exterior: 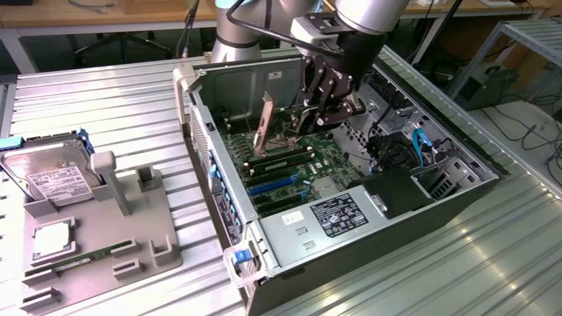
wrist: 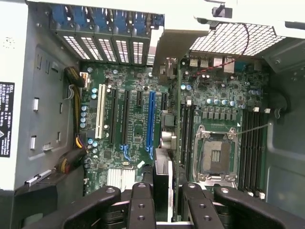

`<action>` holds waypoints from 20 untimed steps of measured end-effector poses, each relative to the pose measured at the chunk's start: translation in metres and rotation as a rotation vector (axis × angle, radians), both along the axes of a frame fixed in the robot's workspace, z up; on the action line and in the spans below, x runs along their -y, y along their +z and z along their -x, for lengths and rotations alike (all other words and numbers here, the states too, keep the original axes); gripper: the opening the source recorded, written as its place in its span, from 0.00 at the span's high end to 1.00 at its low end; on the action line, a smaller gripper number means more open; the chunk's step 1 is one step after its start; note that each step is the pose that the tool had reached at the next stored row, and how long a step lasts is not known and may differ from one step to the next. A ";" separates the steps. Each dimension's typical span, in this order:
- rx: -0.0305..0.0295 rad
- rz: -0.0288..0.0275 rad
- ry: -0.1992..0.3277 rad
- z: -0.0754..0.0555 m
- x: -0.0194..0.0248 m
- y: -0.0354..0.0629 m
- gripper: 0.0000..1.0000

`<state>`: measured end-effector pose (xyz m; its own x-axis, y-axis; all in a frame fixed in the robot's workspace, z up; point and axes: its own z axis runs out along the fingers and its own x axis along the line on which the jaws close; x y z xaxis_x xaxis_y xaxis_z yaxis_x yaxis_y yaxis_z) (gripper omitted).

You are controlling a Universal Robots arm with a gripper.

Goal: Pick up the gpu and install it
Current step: 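Insert the gpu into the slot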

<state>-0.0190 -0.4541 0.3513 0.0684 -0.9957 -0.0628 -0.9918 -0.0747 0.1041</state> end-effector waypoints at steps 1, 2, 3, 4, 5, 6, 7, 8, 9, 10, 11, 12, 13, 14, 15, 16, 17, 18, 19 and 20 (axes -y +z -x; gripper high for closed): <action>-0.0002 0.0000 0.000 0.000 -0.0001 -0.0012 0.72; -0.0003 0.0000 0.000 0.001 -0.0001 -0.0022 0.72; -0.0003 -0.0001 0.000 0.001 -0.0001 -0.0035 0.72; -0.0004 -0.0002 0.000 0.002 -0.0003 -0.0051 0.72; -0.0003 0.0000 0.000 0.003 -0.0014 -0.0089 0.72; -0.0004 0.0000 0.000 0.003 -0.0021 -0.0107 0.72; -0.0003 -0.0001 0.000 0.004 -0.0024 -0.0125 0.72; -0.0001 -0.0001 0.000 0.004 -0.0025 -0.0141 0.72; 0.0013 -0.0001 0.000 0.004 -0.0026 -0.0151 0.72; 0.0043 0.0001 0.000 0.004 -0.0028 -0.0159 0.72; 0.0072 0.0001 0.000 0.004 -0.0030 -0.0166 0.72; 0.0115 0.0001 0.000 0.004 -0.0031 -0.0171 0.72; 0.0161 0.0000 0.000 0.004 -0.0031 -0.0176 0.72; 0.0202 -0.0002 0.000 0.004 -0.0031 -0.0182 0.72; 0.0225 -0.0003 -0.001 0.004 -0.0031 -0.0191 0.72; 0.0230 -0.0002 -0.003 0.004 -0.0032 -0.0201 0.72; 0.0232 0.0000 -0.006 0.004 -0.0034 -0.0213 0.72; 0.0239 0.0001 -0.009 0.004 -0.0036 -0.0223 0.72; 0.0247 0.0001 -0.010 0.004 -0.0037 -0.0234 0.72; 0.0251 0.0000 -0.011 0.004 -0.0038 -0.0245 0.72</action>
